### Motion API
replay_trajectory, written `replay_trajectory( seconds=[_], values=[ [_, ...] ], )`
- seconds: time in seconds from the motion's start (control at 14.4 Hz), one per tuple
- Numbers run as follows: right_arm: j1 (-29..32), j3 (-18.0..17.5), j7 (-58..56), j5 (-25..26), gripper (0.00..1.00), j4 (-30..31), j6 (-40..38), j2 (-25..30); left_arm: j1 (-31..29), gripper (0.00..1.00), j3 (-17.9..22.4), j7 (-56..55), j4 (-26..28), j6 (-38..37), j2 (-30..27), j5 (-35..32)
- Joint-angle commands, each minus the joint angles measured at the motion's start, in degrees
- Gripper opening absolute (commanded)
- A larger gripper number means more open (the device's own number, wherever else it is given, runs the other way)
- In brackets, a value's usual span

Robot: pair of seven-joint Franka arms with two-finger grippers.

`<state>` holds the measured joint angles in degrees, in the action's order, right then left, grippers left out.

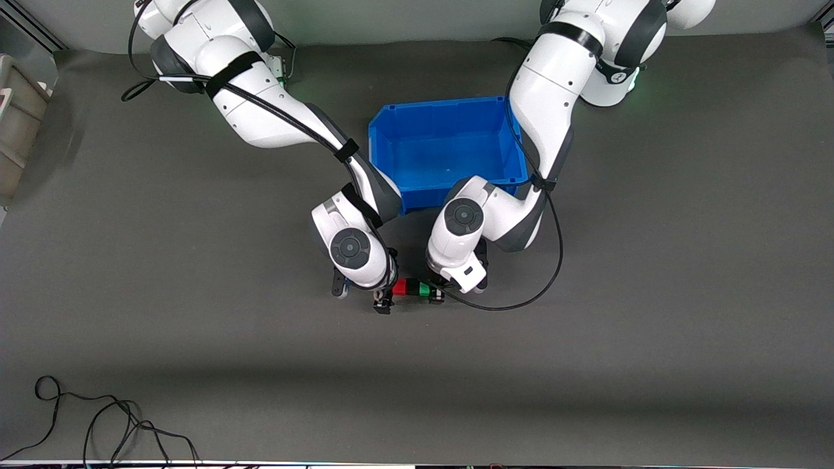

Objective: Attach green and red cubes to black cube
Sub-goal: 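Lift both grippers away from the joined cubes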

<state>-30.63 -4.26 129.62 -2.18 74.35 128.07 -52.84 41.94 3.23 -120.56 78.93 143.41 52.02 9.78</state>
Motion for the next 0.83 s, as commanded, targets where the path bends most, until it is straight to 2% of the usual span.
replay_trajectory(
  seconds=[0.0,0.14,0.28,0.42,0.55,0.62,0.76],
  values=[
    [-0.57,0.13,1.25,1.22,1.00,-2.98,-0.63,-1.30,0.16,1.00,0.29,-0.64,-1.68,0.03,1.06,-0.99],
    [-0.40,0.04,1.25,0.95,1.00,-4.04,-0.81,-1.04,-0.97,1.00,1.42,0.14,-1.59,-2.68,-0.60,-3.52],
    [-0.04,-0.13,1.25,0.69,1.00,-5.26,-1.42,-0.16,-4.65,1.00,1.78,4.86,-2.02,-10.82,-4.28,-5.48],
    [0.22,-0.22,0.12,0.60,1.00,-5.80,-3.69,1.50,-5.99,1.00,2.04,17.48,-2.03,-17.78,-8.67,-5.04],
    [0.31,-0.14,-3.22,0.34,1.00,-7.02,-8.34,4.05,-10.54,1.00,1.70,27.18,-1.41,-24.98,-13.76,-4.51],
    [0.74,-0.13,-4.54,0.25,1.00,-7.81,-11.24,5.28,-12.30,1.00,1.61,31.92,-0.19,-28.94,-16.66,-4.51],
    [1.89,-0.40,-9.10,0.25,1.00,-9.13,-18.00,8.26,-15.90,1.00,1.69,44.47,5.85,-32.04,-23.34,-4.51]
  ],
)
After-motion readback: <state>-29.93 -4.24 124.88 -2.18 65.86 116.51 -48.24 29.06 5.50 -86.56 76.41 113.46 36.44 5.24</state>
